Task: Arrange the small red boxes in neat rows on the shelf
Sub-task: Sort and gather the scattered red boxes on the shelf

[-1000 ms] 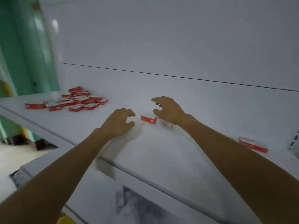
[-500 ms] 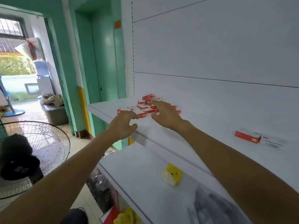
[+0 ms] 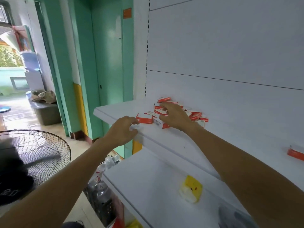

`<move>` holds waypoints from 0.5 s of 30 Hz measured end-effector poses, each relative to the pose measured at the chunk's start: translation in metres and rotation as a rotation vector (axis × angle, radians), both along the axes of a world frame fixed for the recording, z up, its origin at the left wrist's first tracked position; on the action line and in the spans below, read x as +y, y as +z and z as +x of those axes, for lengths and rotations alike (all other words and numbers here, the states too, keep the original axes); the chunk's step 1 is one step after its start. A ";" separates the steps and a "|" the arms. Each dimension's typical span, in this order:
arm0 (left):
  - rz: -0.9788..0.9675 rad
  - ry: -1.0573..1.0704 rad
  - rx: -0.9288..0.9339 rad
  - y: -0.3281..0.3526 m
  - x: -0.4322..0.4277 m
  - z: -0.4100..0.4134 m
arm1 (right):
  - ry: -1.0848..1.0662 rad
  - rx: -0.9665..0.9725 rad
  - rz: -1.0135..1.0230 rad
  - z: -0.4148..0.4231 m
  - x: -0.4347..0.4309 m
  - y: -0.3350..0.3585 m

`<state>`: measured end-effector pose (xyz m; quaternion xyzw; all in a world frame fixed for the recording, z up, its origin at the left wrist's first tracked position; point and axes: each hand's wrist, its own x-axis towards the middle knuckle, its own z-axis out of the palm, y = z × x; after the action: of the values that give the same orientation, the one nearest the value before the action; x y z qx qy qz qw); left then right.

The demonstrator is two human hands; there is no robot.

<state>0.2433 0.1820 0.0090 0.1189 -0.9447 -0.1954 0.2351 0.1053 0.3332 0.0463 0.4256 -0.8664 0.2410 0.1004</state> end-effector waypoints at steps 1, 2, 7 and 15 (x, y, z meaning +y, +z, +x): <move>-0.009 -0.003 0.006 0.000 -0.007 -0.009 | 0.000 0.003 -0.013 -0.008 -0.007 0.000; -0.017 -0.011 0.014 0.000 -0.013 -0.018 | -0.001 0.007 -0.020 -0.016 -0.015 0.001; -0.094 -0.067 0.072 0.008 -0.046 -0.065 | -0.055 0.004 -0.043 -0.057 -0.046 0.015; -0.040 -0.243 0.042 0.013 -0.087 -0.124 | -0.164 0.039 0.019 -0.087 -0.073 0.016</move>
<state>0.1193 0.0946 0.0220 -0.0051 -0.9507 -0.2060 0.2318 0.0184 0.2600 0.0624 0.3590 -0.8984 0.2154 0.1325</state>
